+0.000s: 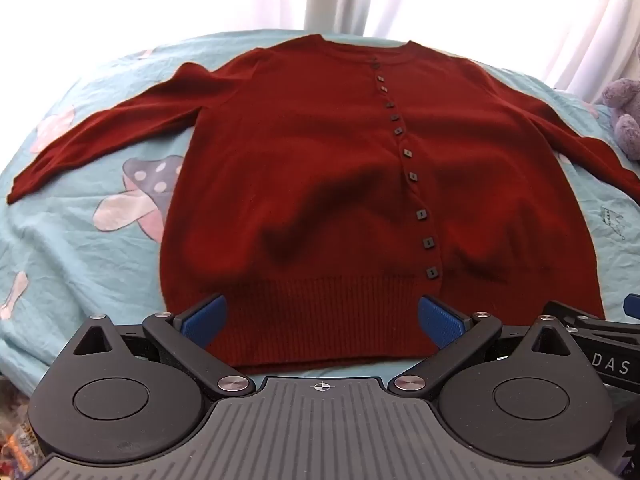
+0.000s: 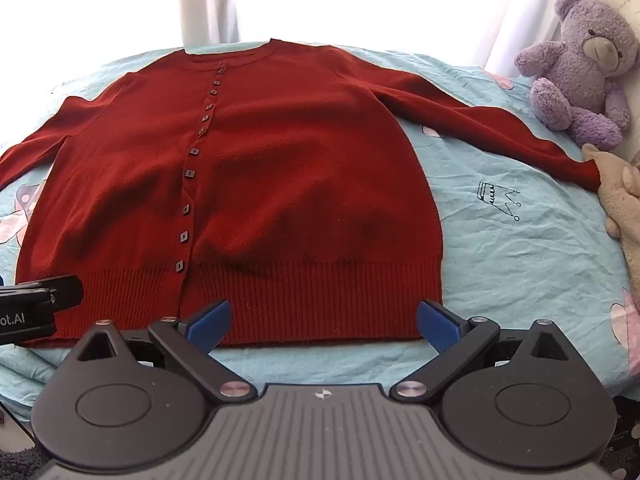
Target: Fold small clothes
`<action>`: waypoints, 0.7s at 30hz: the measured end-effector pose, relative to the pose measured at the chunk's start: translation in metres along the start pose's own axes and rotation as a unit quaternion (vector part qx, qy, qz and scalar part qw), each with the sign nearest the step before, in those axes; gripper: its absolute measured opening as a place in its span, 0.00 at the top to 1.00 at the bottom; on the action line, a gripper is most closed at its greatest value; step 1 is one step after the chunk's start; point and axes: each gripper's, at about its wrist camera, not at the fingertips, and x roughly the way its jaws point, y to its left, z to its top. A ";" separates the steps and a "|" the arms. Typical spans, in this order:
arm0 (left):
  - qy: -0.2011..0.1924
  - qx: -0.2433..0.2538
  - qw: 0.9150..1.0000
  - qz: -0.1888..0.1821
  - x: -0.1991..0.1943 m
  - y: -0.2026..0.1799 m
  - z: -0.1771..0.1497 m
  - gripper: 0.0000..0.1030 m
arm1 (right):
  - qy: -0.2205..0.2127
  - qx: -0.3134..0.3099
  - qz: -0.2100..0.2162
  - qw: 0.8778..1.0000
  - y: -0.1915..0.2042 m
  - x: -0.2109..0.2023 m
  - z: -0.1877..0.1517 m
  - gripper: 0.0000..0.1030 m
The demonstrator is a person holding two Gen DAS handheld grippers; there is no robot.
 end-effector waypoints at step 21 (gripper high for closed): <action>0.003 0.000 1.000 0.007 0.004 0.004 -0.001 0.00 | 0.007 -0.008 0.005 1.000 0.004 0.003 0.004 0.04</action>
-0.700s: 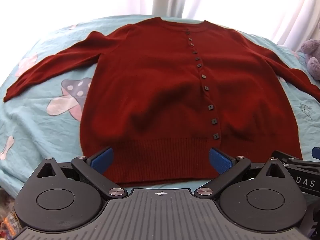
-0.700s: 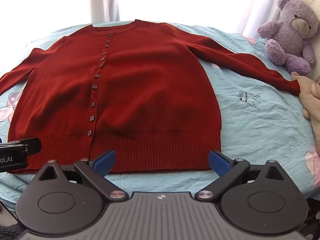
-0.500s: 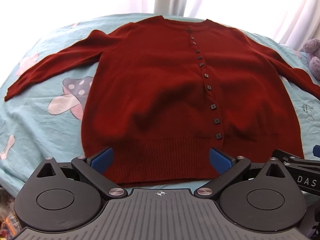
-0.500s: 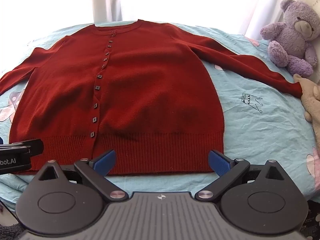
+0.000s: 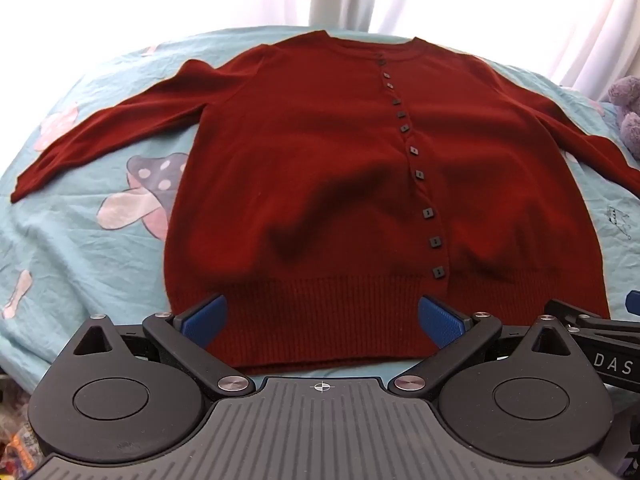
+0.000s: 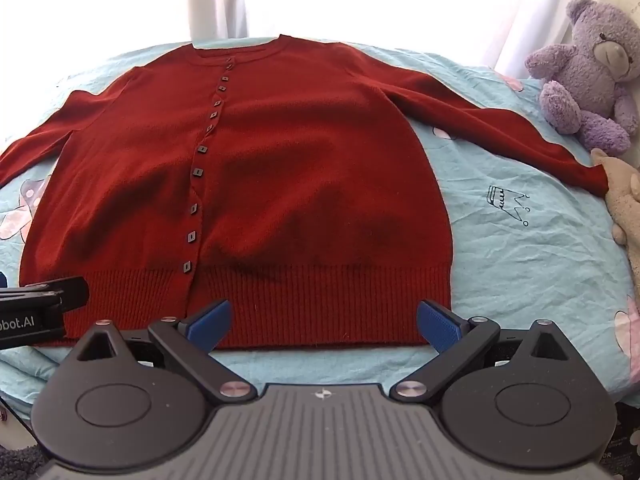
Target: Fold small clothes
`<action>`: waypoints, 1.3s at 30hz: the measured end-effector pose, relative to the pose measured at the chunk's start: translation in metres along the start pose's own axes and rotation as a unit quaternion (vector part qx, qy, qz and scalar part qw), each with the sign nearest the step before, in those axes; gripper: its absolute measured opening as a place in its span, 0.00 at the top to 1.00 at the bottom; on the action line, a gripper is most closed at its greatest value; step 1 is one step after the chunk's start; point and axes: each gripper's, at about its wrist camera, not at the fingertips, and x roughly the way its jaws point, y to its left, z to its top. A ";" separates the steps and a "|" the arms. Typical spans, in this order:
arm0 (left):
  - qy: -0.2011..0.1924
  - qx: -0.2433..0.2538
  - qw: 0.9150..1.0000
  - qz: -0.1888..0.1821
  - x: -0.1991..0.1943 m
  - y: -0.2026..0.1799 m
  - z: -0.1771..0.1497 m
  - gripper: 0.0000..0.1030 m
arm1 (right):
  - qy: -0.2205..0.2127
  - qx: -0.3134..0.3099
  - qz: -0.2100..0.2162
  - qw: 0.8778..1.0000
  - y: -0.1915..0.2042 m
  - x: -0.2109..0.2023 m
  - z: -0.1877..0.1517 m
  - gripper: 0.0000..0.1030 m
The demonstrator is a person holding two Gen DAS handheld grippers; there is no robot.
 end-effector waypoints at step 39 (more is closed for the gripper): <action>0.004 0.000 1.000 0.002 -0.003 0.000 -0.001 0.00 | -0.002 0.004 0.000 1.000 0.000 -0.006 -0.005 0.04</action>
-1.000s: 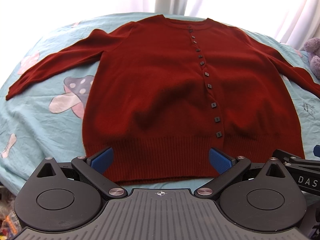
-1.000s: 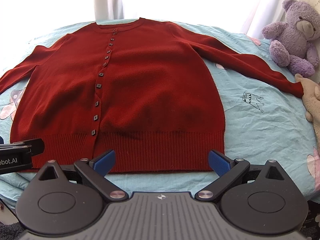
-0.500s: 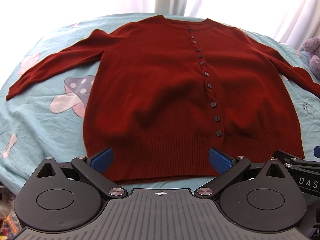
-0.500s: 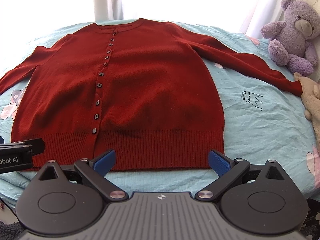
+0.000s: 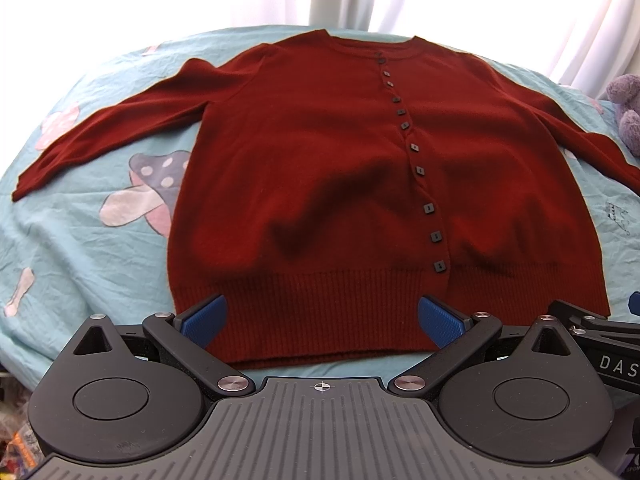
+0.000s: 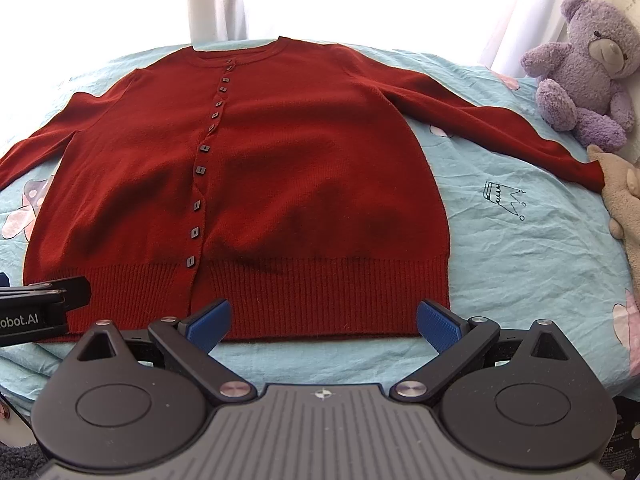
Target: Fold small clothes
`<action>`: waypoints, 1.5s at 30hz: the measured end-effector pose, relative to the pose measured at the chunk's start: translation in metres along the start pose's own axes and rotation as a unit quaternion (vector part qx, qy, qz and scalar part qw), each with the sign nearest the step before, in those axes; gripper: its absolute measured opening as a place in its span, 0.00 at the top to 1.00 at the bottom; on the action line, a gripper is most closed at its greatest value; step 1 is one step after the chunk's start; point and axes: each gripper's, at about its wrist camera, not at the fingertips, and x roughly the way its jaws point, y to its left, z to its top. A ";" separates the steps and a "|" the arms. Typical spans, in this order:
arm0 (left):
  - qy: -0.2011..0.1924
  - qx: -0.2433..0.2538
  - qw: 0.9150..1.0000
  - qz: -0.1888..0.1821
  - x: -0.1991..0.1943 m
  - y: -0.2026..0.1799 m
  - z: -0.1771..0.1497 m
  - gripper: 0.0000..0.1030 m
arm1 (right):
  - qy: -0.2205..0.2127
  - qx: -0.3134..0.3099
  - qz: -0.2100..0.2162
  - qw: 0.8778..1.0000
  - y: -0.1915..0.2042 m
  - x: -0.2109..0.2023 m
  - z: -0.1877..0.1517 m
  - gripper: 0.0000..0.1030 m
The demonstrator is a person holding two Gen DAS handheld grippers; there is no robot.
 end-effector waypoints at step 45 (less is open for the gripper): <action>0.013 0.001 1.000 0.005 0.008 0.001 0.000 0.00 | 0.006 0.013 0.027 1.000 -0.004 0.007 -0.001 0.04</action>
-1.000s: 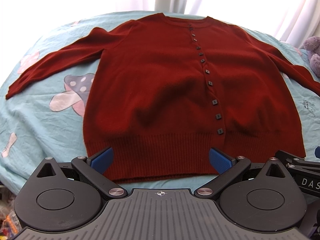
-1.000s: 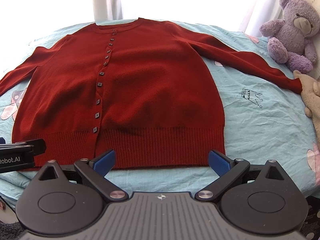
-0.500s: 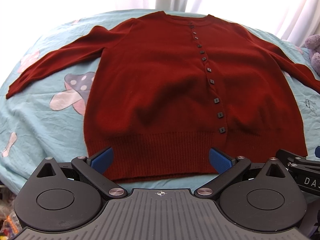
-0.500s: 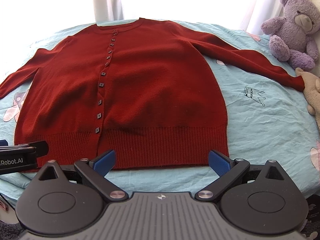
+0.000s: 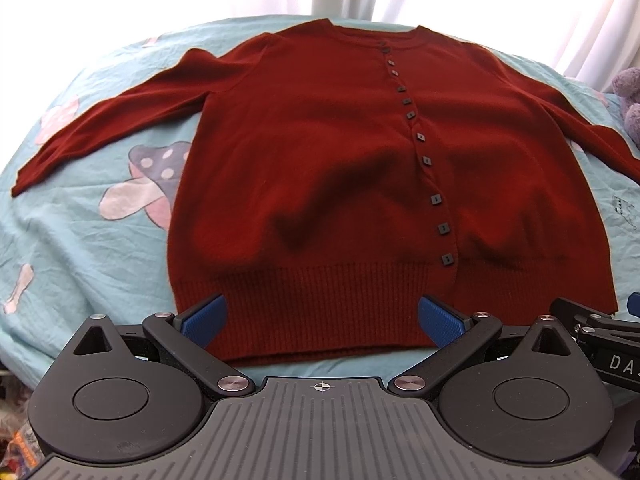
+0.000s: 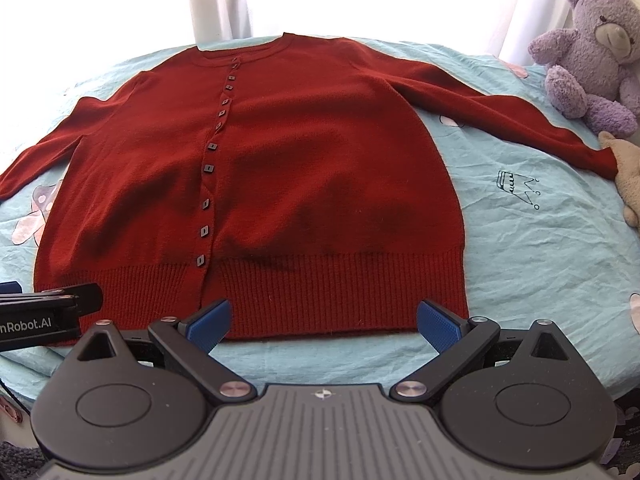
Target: Fold small clothes
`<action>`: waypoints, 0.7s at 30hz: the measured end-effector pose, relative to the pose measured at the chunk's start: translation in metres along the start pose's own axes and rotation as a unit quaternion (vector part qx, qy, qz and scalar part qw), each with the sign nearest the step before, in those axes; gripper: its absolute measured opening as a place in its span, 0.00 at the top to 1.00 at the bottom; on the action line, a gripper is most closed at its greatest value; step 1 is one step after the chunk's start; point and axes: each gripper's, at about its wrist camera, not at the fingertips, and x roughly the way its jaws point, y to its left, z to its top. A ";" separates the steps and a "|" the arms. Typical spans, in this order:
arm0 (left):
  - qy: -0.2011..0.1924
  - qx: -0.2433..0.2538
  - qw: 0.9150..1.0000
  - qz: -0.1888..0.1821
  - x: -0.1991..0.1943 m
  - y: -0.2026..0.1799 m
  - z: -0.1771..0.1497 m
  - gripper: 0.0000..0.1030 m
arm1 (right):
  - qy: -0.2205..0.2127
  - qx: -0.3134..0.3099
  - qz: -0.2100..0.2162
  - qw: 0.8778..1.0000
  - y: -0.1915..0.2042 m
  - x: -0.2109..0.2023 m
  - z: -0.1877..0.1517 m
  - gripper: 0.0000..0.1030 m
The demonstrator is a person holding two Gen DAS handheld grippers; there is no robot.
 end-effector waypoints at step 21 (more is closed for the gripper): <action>0.014 -0.008 1.000 -0.014 0.012 0.006 0.008 0.00 | -0.050 0.076 0.083 0.992 -0.035 0.009 0.011 0.04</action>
